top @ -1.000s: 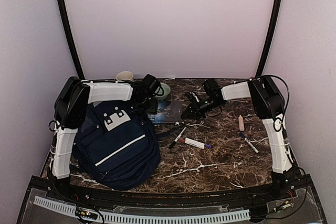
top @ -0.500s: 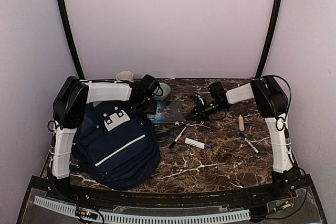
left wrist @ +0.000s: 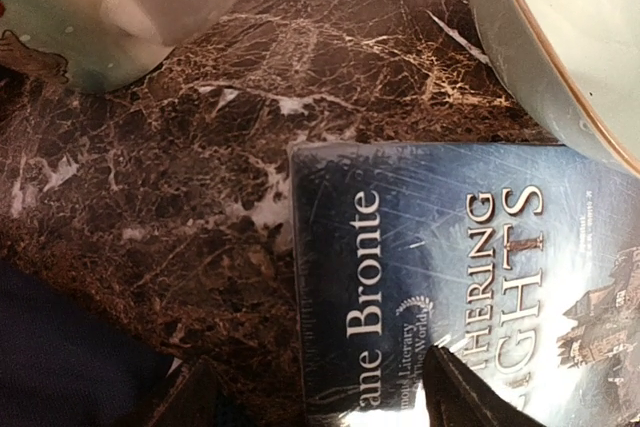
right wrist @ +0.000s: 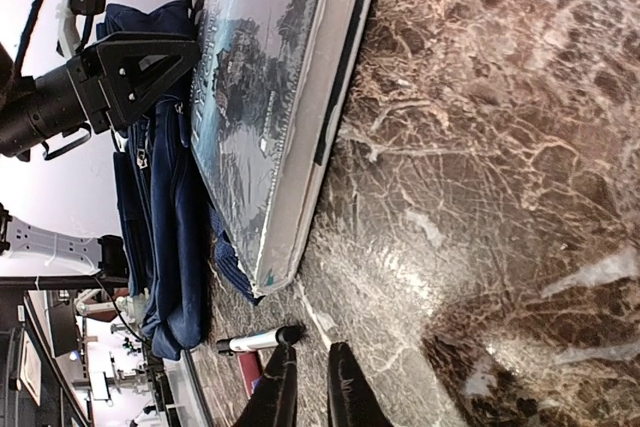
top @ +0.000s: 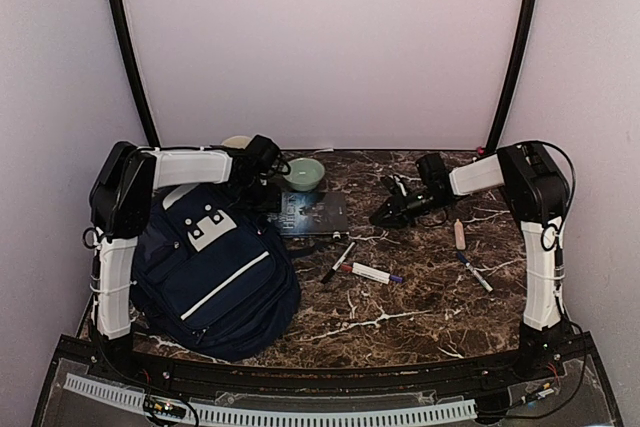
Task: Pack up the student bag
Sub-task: Move the student bag to the center of the board, then move the book to the center of the board.
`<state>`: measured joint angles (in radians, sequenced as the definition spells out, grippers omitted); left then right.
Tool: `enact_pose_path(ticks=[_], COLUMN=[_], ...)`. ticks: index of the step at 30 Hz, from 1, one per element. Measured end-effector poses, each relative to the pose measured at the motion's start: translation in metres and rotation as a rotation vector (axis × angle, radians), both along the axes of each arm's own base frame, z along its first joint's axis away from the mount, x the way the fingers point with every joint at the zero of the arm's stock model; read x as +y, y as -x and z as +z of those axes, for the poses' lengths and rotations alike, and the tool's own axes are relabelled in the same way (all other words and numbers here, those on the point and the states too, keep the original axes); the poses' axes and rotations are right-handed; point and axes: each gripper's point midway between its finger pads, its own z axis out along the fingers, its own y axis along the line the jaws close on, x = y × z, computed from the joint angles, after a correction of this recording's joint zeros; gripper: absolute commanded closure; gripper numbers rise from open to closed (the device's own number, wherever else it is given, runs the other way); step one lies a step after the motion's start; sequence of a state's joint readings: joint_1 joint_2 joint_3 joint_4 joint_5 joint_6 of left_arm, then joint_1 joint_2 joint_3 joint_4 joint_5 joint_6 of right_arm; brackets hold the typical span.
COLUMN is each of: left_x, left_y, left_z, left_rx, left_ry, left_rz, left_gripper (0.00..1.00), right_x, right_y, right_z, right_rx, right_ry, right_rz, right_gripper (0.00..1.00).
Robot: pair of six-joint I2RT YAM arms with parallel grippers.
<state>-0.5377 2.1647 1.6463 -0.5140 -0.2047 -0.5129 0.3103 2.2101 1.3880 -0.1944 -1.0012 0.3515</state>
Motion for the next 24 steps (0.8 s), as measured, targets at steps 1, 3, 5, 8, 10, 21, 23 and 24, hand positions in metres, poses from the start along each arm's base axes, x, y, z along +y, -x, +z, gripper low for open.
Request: enact_pose_path(ticks=[1,3,5,8,10,21,23,24], left_x=[0.0,-0.002,-0.006,-0.015,-0.024,-0.079,-0.092,-0.101], left_y=[0.0,0.0,-0.002,-0.005,-0.006,-0.017,-0.014,-0.011], left_z=[0.0,-0.001,-0.001,-0.003,-0.004,-0.006,-0.006,-0.005], left_rx=[0.004,0.01,0.018,0.027,0.033,0.016,0.009,0.003], left_ry=[0.008,0.02,0.039,0.084,0.121,0.204,0.209,0.213], left_rz=[-0.001,-0.007,-0.016,-0.04,-0.057,-0.175,-0.199,-0.214], left_gripper=[0.27,0.27,0.27,0.27,0.27,0.27,0.28,0.28], right_x=[0.001,0.001,0.001,0.001,0.0,-0.006,-0.008,-0.009], right_y=[0.0,0.001,0.001,0.001,0.002,0.004,0.004,0.004], right_z=[0.0,0.0,0.0,-0.001,-0.002,0.009,0.013,0.015], right_rx=[-0.003,-0.003,-0.009,-0.013,-0.018,-0.086,-0.112,-0.127], right_ry=[0.0,0.003,0.004,0.008,0.013,0.062,0.079,0.091], right_rz=[0.002,0.003,0.005,0.009,0.012,0.032,0.034,0.036], right_gripper=[0.83,0.81,0.79,0.78,0.77,0.75,0.74,0.73])
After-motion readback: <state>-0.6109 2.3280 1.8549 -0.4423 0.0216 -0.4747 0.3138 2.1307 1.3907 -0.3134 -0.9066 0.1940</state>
